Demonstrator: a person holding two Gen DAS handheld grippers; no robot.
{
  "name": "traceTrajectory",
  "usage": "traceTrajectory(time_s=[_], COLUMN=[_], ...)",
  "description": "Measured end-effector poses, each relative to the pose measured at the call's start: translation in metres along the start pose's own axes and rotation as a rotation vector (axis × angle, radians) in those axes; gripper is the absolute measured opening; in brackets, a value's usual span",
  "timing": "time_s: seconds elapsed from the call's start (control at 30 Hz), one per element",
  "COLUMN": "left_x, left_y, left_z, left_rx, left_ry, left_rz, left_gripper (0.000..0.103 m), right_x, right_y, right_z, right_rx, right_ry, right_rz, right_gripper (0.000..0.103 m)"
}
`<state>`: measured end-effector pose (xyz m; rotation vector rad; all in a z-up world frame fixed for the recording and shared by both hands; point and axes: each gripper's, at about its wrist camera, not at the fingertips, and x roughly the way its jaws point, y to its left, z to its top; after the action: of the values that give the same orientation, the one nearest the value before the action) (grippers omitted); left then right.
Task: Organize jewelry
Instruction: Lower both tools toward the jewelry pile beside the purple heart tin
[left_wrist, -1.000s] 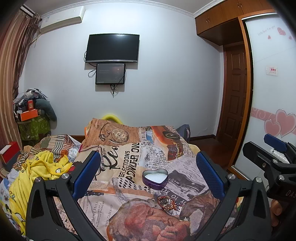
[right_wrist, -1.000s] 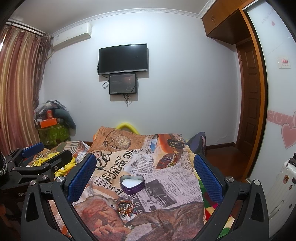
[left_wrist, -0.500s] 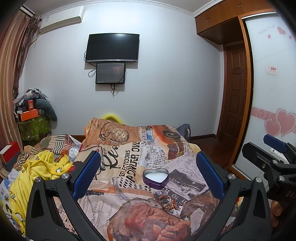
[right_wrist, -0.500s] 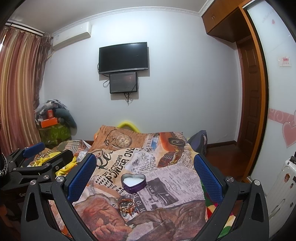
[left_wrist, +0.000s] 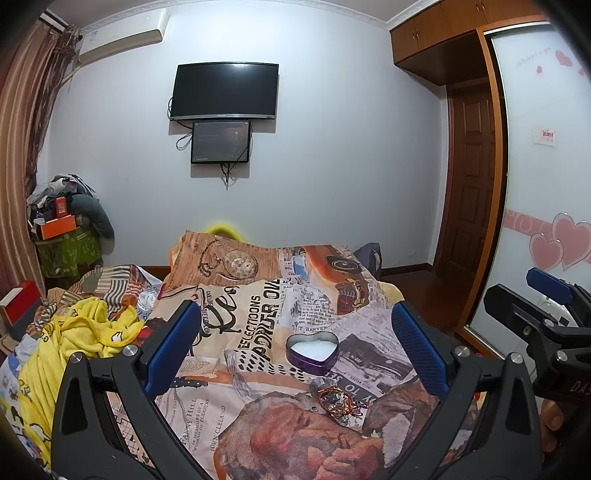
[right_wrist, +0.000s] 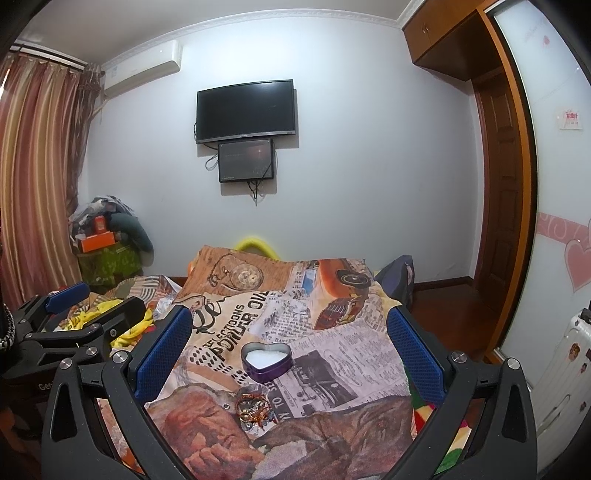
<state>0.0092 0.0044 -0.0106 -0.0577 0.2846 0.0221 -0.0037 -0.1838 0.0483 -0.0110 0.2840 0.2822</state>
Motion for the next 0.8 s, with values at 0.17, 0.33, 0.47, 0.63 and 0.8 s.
traceTrajectory(time_s=[0.17,0.33,0.47,0.63,0.8], left_x=[0.009,0.025,0.042,0.066,0.089], left_y=[0.001,0.003,0.008,0.016,0.026], left_z=[-0.001,-0.005,-0.014,-0.023,-0.037], left_rx=[0.004,0.007,-0.003,-0.024,-0.042], left_ry=[0.022,0.073,0.126,0.202,0.286], left_rz=[0.000,-0.001,0.002,0.001,0.010], left_gripper=[0.103,0.103,0.103,0.103,0.103], right_x=[0.006,0.015,0.028,0.045,0.063], right_y=[-0.003,-0.006,-0.011,-0.020,-0.028], right_z=[-0.001,-0.005,-0.013,-0.025,-0.039], right_rx=[0.003,0.009,0.011,0.022,0.023], right_ry=[0.018,0.049,0.091,0.166,0.252], right_rz=[-0.005,-0.015,-0.025,-0.029,-0.037], right_gripper=[0.103,0.103,0.103,0.103,0.103])
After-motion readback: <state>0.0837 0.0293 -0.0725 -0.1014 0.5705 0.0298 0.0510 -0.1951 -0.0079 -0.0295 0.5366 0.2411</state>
